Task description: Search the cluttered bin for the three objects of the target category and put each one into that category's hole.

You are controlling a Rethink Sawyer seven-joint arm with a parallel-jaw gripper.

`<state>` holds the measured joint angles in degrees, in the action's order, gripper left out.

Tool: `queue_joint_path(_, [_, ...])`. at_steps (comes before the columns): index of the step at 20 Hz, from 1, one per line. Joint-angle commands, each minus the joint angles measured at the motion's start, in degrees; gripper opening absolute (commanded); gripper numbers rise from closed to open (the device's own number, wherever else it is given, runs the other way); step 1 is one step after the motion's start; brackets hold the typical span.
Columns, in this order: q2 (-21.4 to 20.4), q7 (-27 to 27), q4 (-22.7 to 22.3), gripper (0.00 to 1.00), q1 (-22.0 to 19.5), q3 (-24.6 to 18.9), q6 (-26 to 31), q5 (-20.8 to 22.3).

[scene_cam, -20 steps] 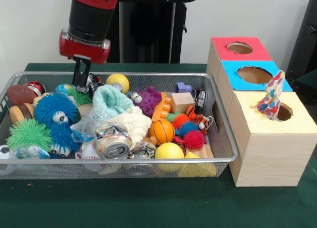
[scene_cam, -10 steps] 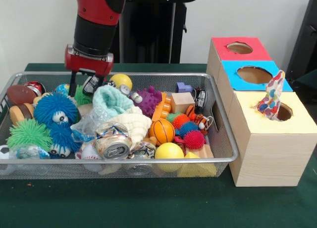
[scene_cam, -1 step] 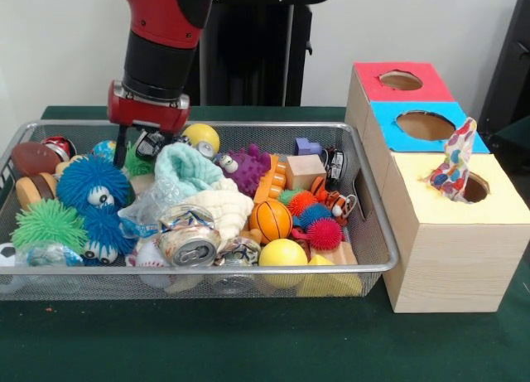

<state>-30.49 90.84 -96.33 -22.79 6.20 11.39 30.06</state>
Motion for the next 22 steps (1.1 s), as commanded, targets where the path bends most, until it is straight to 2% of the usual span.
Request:
queue_joint_path(1, [1.68, -0.58, 5.15, 1.00, 1.96, -1.77, 0.12, 5.78])
queue_joint_path(4, [1.58, -0.96, 7.56, 1.00, 3.71, 0.46, -0.11, 8.49])
queue_joint_path(15, [3.27, -1.24, 11.59, 1.00, 2.11, -0.55, -1.00, 13.81])
queue_joint_path(18, [2.36, -1.64, 11.35, 1.00, 1.03, -1.47, -0.44, 14.67])
queue_joint_path(22, [4.21, -1.93, 11.71, 1.00, -1.38, -3.51, 0.86, 14.40])
